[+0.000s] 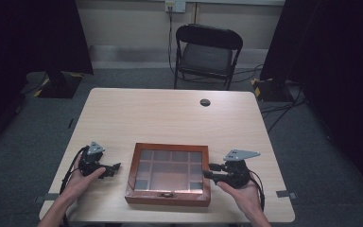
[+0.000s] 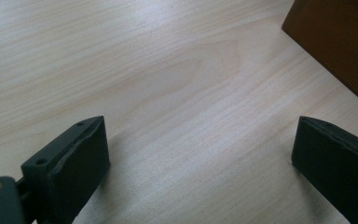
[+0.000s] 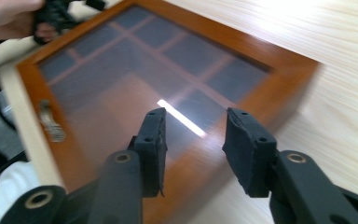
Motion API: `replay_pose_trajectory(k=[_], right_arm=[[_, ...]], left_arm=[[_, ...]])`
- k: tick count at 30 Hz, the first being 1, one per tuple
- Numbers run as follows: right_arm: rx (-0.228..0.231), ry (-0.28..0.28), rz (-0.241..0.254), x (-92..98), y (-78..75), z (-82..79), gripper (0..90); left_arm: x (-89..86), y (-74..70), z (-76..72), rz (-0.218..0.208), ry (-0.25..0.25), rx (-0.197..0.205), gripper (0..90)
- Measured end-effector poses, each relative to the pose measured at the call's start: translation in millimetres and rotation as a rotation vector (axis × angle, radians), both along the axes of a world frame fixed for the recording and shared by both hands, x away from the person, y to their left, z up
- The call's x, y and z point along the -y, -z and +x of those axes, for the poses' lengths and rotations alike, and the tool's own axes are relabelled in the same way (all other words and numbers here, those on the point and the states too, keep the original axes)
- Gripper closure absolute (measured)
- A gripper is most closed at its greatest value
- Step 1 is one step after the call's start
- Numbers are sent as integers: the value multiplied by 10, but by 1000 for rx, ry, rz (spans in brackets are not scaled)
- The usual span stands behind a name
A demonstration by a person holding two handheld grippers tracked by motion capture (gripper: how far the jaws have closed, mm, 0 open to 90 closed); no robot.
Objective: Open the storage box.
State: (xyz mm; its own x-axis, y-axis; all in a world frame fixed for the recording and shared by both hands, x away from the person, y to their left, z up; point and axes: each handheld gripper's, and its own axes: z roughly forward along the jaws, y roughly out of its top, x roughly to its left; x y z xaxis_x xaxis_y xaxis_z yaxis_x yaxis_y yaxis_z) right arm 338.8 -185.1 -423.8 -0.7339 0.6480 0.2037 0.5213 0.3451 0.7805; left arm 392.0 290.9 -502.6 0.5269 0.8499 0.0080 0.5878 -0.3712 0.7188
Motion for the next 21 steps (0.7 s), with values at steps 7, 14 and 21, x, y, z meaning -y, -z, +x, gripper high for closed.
replay_pose_trajectory(k=[7,14,21], right_arm=[[-9,-159,9,-369,-73,-66,658],[-21,-306,25,-728,-48,-118,742],[-74,-390,18,-933,107,-168,762]], left_arm=[[0,0,0,0,0,0,33],[3,1,10,1,-5,-2,21],[5,3,8,-2,-6,-3,21]])
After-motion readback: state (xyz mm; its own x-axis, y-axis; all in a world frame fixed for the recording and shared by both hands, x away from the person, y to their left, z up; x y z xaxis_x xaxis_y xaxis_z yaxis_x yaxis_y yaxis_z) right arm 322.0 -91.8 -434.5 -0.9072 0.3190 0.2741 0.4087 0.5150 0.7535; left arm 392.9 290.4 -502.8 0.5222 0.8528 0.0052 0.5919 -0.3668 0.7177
